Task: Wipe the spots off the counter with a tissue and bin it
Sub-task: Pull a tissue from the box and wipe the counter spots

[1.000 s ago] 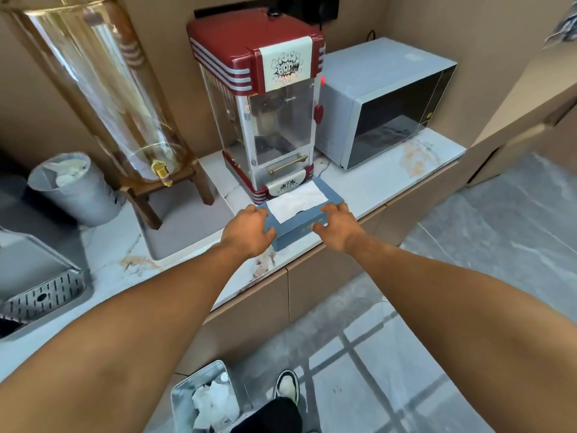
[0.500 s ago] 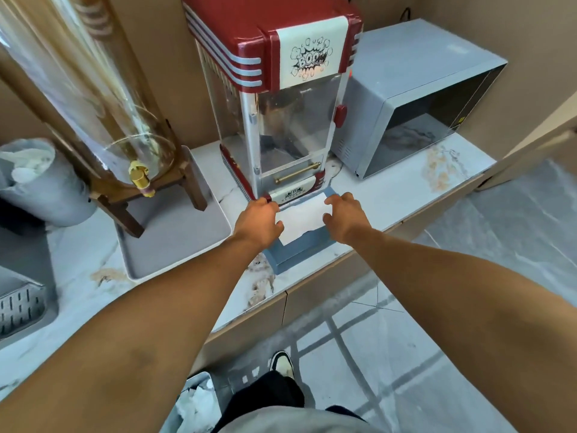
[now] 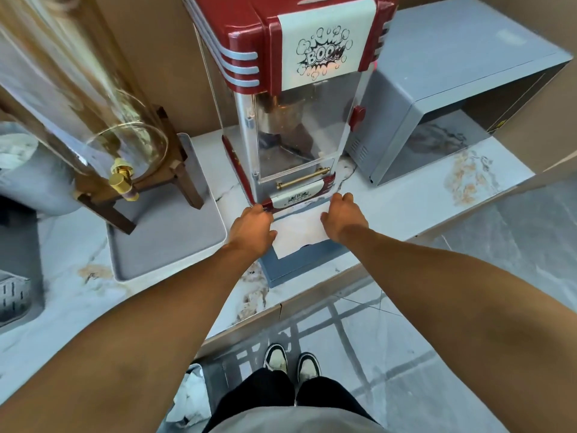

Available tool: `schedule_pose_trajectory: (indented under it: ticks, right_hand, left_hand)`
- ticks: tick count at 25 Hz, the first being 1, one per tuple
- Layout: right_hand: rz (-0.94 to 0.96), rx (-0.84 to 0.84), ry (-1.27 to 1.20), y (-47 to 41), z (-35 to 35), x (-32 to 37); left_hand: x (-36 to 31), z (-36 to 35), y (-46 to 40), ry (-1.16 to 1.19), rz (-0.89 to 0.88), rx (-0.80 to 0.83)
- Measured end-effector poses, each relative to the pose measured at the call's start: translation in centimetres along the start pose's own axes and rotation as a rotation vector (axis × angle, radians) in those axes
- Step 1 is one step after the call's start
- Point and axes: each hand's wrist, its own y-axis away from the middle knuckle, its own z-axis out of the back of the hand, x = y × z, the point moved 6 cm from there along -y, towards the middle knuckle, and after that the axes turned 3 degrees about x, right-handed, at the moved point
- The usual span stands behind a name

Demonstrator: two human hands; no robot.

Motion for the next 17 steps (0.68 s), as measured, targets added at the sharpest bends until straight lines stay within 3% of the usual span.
schedule_pose_trajectory:
  ticks: [12,17]
  right_hand:
    - [0.218,0.028,-0.026,-0.8,0.8,0.3]
    - [0.296,0.116,-0.159,0.2,2.1,1.3]
  left_hand:
    - [0.4,0.2,1.0,0.191,0.259,-0.045]
    - [0.9,1.1,3.3,0.285,0.357,-0.138]
